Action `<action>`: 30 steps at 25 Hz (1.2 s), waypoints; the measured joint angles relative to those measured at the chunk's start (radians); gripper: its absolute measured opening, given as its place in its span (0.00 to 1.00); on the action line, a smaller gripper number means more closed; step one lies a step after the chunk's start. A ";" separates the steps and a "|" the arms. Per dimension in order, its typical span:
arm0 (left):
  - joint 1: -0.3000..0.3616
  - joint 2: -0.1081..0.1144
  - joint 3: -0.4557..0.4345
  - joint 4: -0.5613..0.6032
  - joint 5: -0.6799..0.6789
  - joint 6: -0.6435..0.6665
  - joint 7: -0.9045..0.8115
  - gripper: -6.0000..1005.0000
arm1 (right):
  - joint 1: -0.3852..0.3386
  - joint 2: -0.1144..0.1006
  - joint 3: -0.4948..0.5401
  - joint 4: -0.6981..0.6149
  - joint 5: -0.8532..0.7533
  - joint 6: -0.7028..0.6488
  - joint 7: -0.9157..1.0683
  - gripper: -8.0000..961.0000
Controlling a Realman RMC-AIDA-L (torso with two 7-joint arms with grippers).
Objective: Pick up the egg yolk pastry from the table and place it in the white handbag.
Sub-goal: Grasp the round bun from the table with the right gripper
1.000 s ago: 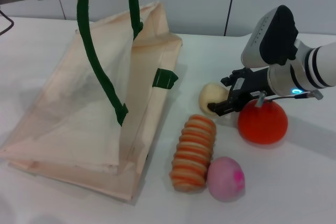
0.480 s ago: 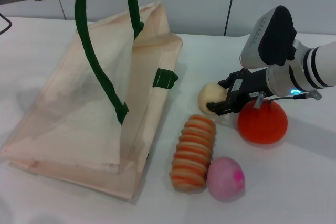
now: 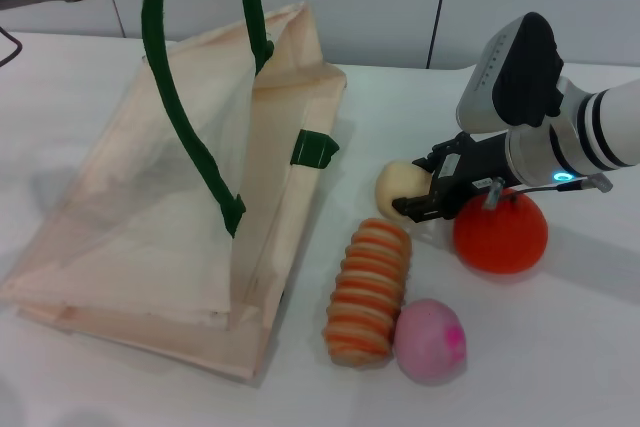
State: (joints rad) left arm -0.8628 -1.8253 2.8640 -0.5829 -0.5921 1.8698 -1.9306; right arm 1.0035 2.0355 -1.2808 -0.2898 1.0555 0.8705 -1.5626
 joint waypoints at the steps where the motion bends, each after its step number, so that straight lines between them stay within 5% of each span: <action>1: 0.000 0.000 0.000 0.000 0.000 0.000 0.000 0.14 | 0.000 0.000 0.000 0.000 -0.001 0.001 0.000 0.68; 30: 0.003 0.000 0.000 0.000 0.000 0.000 -0.005 0.15 | 0.000 0.000 0.000 -0.003 0.003 0.027 0.002 0.60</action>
State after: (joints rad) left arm -0.8598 -1.8254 2.8640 -0.5828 -0.5920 1.8699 -1.9359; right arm 1.0032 2.0357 -1.2809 -0.2927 1.0582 0.8979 -1.5611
